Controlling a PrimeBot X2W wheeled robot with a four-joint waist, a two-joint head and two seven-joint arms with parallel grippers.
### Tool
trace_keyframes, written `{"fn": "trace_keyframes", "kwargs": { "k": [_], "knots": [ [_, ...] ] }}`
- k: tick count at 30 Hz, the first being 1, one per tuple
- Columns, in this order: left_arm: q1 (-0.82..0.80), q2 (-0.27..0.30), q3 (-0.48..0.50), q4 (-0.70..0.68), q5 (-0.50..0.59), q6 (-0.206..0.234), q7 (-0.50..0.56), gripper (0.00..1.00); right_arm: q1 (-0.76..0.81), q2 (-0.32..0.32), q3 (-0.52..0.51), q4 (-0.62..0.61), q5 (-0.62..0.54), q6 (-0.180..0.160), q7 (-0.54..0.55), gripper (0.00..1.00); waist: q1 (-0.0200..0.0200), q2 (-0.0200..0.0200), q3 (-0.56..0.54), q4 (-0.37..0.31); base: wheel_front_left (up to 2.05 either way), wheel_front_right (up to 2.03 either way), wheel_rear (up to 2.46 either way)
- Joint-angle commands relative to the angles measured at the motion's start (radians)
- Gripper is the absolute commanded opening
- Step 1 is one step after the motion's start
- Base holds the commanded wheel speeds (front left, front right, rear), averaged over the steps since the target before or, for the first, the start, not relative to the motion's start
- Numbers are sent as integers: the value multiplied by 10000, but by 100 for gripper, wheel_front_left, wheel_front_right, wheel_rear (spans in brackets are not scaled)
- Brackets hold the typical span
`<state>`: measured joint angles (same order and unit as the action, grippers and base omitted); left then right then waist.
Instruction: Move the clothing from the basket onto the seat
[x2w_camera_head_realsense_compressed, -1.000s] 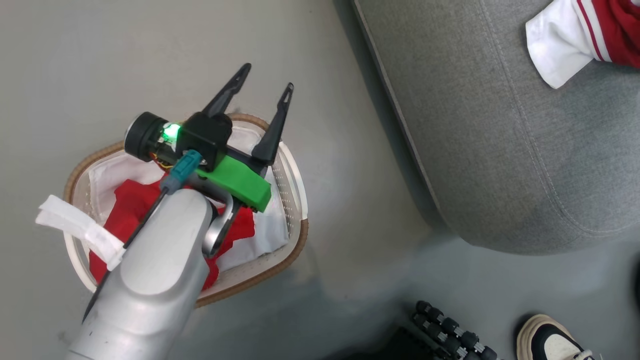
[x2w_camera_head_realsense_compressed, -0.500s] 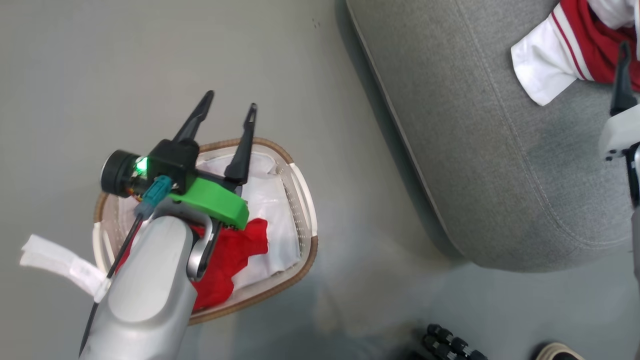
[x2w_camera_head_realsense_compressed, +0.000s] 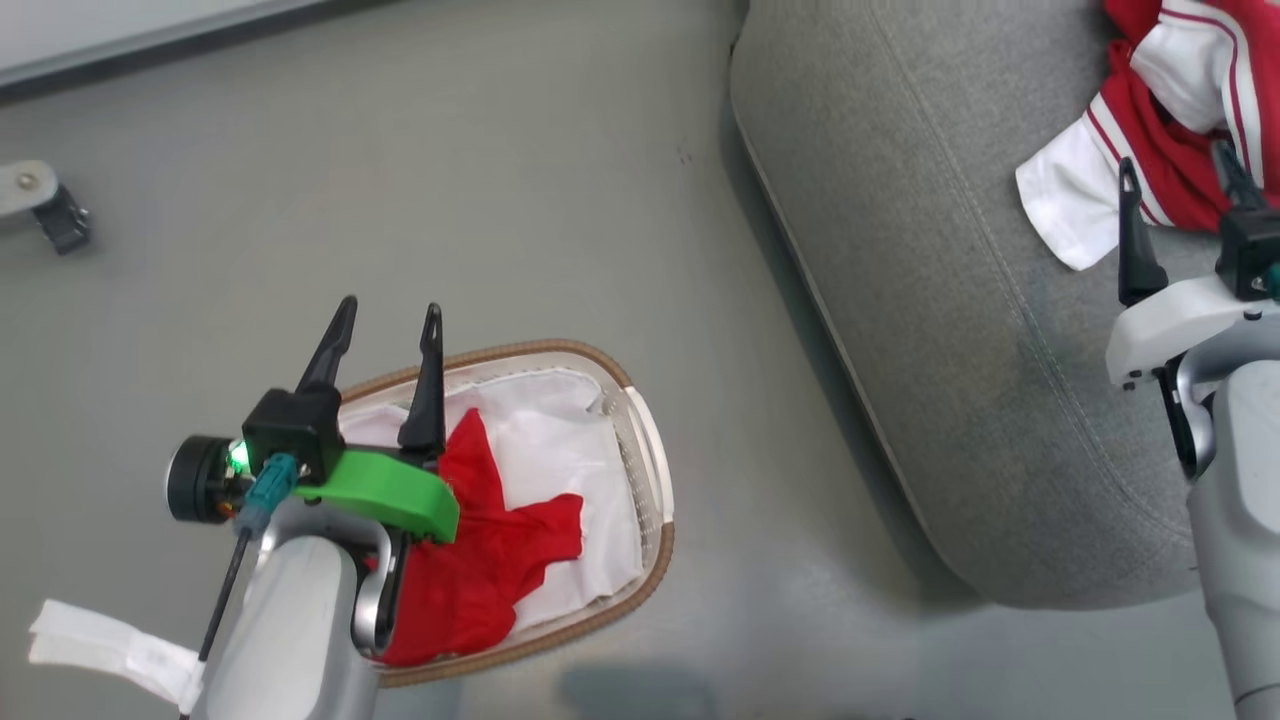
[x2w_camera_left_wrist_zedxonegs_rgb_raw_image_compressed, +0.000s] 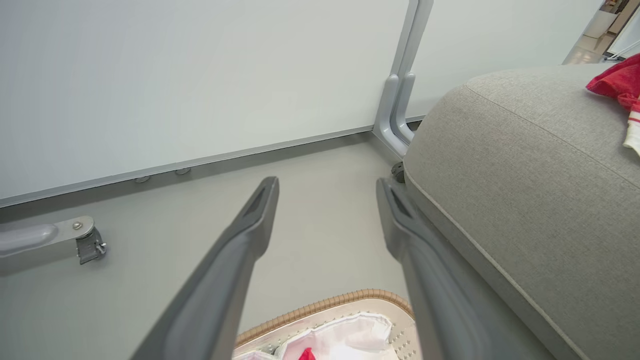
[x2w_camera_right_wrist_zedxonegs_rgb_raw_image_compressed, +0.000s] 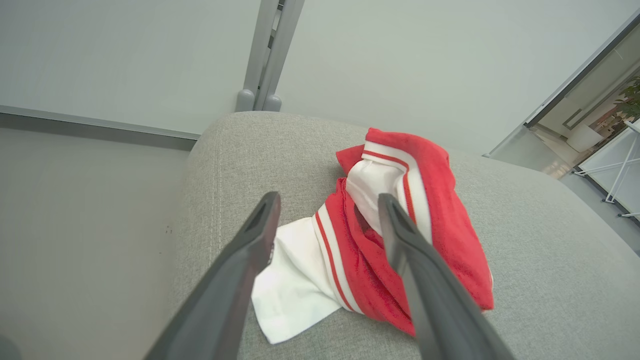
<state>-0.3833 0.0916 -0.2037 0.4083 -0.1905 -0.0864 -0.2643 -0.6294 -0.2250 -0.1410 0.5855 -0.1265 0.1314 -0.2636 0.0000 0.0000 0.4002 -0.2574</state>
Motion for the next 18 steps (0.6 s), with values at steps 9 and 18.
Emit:
{"fn": "trace_keyframes", "kwargs": {
  "k": [9,18],
  "knots": [
    [948,-247,897,-155,572,234,-1,100,658,463,540,-156,415,-14,-14,100,0,0,-1188,1048,0,0,0],
    [1490,-340,1495,-206,769,404,1,100,1087,814,851,-268,676,-14,-14,100,0,0,-1586,1545,0,0,0]
  ]
}}
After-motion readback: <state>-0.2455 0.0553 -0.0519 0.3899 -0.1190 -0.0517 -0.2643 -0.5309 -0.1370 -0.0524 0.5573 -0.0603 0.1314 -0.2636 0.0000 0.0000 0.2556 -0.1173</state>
